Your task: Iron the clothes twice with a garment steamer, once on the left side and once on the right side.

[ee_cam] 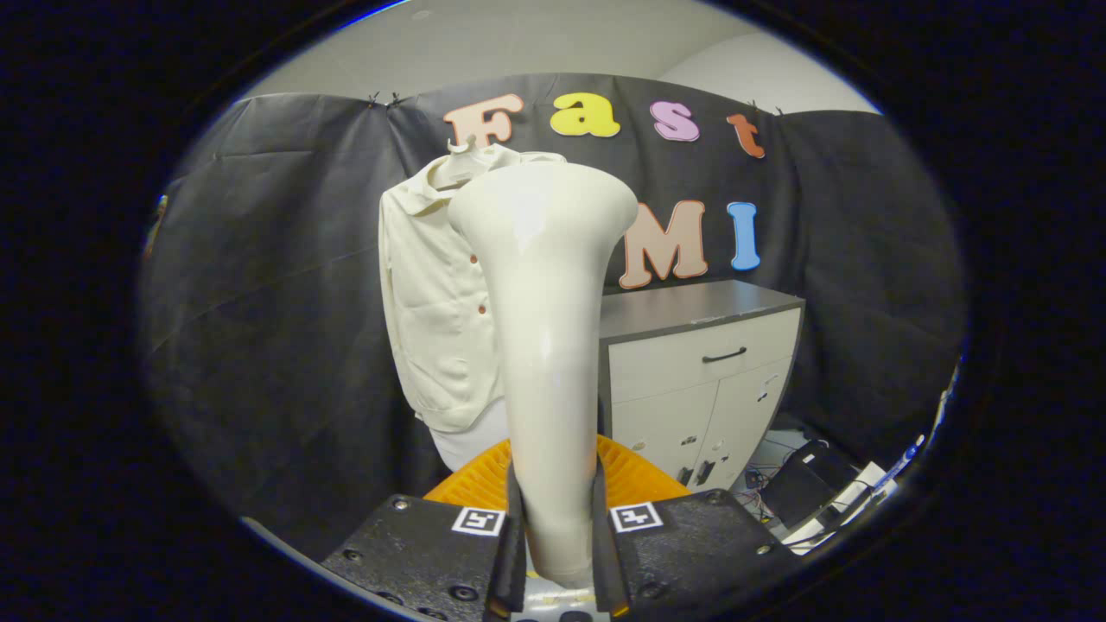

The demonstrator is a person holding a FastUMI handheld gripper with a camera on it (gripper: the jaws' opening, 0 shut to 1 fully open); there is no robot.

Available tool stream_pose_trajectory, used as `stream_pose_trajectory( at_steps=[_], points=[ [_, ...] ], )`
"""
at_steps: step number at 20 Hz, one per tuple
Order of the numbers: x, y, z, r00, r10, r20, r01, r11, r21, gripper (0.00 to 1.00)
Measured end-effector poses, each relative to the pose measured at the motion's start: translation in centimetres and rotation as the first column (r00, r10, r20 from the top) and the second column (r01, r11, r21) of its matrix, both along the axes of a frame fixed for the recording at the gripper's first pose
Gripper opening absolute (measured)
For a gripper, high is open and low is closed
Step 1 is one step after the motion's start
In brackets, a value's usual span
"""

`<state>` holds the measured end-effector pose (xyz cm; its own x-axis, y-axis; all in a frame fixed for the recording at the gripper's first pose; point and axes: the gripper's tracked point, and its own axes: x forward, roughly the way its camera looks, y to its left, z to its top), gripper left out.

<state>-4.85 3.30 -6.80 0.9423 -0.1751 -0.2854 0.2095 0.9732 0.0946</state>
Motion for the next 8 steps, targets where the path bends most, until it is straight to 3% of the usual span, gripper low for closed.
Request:
stream_pose_trajectory(
  at_steps=[8],
  points=[
    [1.7, 0.7, 2.7, 0.998, 0.045, 0.052, -0.044, 0.999, -0.019, 0.30]
  ],
)
